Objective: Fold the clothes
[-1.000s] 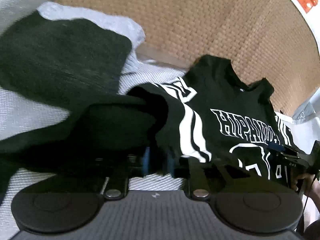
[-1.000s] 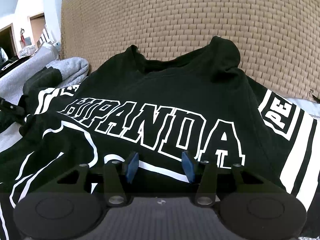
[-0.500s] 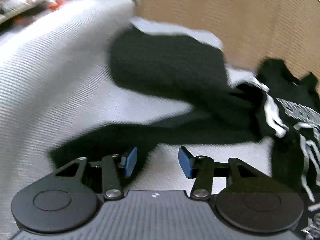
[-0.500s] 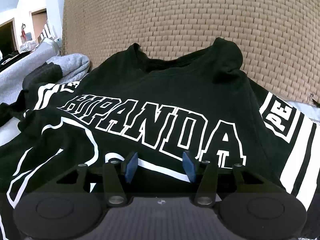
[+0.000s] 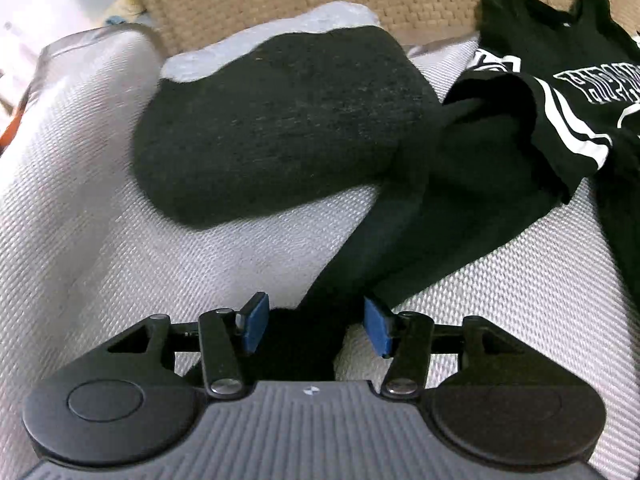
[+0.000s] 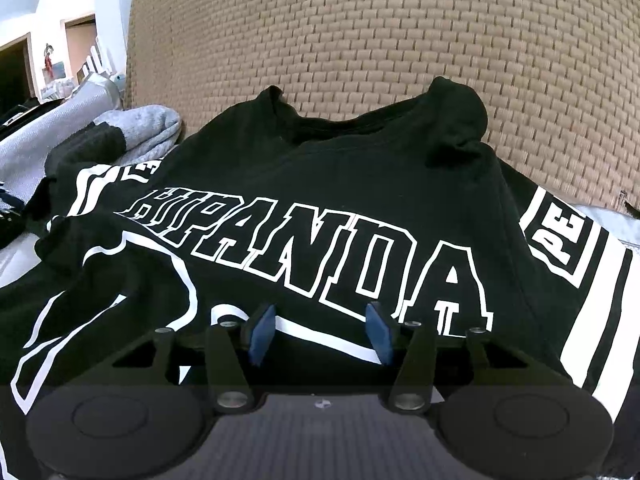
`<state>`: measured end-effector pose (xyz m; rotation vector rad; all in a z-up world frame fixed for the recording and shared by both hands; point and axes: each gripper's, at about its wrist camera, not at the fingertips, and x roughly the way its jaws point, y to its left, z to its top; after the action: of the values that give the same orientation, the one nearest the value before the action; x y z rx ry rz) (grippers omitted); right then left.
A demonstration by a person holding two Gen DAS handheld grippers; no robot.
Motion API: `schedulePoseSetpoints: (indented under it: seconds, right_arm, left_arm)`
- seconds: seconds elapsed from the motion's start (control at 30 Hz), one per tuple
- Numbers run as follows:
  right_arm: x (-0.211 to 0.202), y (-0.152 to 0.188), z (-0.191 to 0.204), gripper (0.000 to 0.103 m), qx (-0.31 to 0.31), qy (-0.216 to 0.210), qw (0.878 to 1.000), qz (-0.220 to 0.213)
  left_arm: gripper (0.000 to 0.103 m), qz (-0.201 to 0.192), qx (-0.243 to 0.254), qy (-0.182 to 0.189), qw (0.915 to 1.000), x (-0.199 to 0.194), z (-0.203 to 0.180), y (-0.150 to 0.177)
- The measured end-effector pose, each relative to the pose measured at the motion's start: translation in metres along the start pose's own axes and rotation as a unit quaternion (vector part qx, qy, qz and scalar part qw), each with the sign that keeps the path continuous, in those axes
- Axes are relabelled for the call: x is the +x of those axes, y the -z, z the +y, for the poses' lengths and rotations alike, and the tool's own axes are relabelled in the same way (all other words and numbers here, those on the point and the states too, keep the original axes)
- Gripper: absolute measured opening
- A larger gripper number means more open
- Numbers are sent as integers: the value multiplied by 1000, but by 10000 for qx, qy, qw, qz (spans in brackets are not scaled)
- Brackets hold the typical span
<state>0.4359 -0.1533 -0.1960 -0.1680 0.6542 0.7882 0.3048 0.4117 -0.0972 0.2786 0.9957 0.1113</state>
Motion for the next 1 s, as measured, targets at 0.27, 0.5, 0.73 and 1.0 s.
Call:
schedulePoseSetpoints:
  seconds: [0.27,0.5,0.73,1.0]
  right_arm:
    - [2,0,5,59,-207,57,9998,7]
    - [2,1,7,61,-252,73,9997,7]
    - [2,1,9,62,-298,104,9995,6]
    - [3,2,10,62,-309,121,9994,16]
  left_arm:
    - [15,-47,-565,935,9940,4,29,-9]
    - [5,91,-503,1091,9927,-14,51,0]
    - [6,210,-580,1058,9925,-22,61,6]
    - [28,71,-798,101,9967,-7,53,14]
